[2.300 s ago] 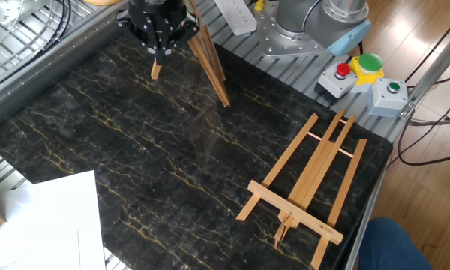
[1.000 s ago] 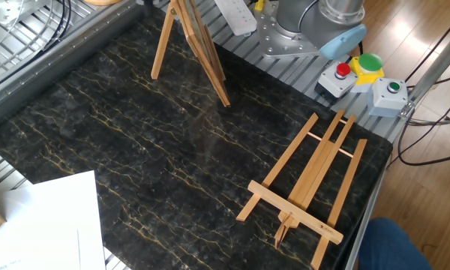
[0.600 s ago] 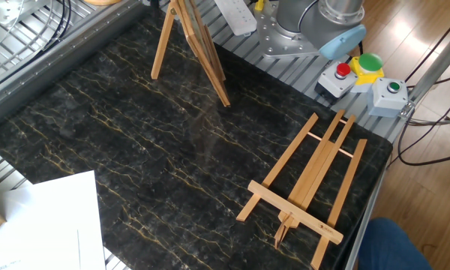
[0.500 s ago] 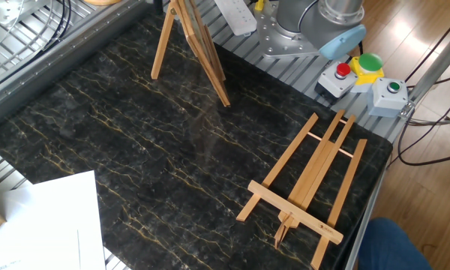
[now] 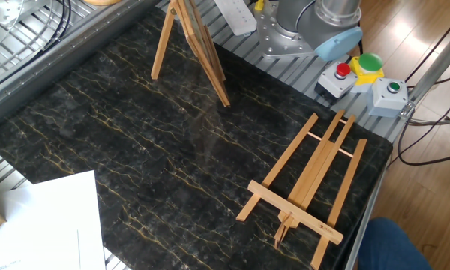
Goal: Take the photo frame down from the bracket
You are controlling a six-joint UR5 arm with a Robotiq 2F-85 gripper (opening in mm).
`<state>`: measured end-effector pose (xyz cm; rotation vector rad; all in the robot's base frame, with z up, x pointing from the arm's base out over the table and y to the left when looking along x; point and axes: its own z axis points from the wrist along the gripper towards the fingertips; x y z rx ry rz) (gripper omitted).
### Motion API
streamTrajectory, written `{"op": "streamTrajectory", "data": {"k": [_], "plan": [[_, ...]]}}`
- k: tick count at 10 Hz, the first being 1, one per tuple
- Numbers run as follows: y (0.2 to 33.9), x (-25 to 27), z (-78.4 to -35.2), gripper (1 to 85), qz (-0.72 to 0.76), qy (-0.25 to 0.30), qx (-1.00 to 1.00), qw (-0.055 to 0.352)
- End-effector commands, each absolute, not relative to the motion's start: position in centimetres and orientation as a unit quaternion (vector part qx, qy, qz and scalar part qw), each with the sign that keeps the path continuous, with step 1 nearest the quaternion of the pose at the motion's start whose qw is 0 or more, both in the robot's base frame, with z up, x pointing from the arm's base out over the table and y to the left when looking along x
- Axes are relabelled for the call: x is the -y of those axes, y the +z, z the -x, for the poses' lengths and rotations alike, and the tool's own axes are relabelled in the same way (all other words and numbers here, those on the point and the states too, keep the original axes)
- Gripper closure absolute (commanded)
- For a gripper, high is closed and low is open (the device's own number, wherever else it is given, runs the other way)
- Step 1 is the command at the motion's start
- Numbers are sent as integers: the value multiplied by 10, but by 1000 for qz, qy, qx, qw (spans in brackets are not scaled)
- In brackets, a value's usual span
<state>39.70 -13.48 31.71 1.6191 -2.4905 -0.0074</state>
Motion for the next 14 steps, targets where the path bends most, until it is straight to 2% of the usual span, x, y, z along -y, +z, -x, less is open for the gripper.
{"op": "streamTrajectory", "data": {"k": [1,5,9,14], "plan": [[309,147,-375,243,-569,-36,816,93],[307,144,-349,7,-538,-67,831,120],[312,150,-348,7,-531,-57,836,129],[288,141,-344,7,-526,-73,839,119]]}}
